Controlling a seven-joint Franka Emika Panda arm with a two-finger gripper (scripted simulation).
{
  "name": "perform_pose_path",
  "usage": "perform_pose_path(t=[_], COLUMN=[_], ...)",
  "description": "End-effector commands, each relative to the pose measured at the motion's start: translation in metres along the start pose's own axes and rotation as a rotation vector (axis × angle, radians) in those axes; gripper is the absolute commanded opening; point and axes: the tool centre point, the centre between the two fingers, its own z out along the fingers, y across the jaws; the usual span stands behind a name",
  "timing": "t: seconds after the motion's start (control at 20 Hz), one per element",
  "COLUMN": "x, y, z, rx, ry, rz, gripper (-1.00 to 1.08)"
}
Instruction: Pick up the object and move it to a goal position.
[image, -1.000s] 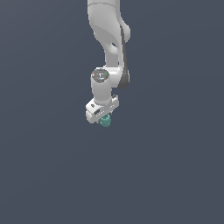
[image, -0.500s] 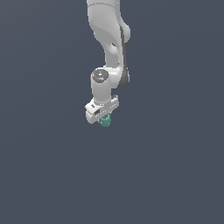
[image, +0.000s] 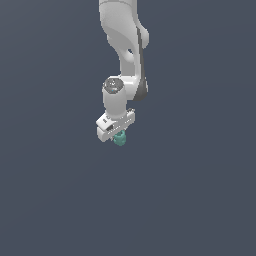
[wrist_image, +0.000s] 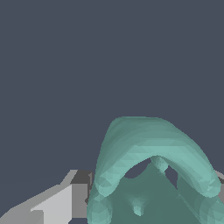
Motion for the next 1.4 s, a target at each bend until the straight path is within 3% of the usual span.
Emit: perform_pose_path(t=[0.0, 0.95, 1.35], x=[0.003, 0.046, 0.059], y=[0.006, 0.094, 0.12], z=[-0.008, -0.121, -0.152], rx=[0.0, 0.001, 0.001], ry=[0.001, 0.001, 0.0], rz=[0.0, -0.001, -0.001], gripper=[-1.0, -1.0, -1.0])
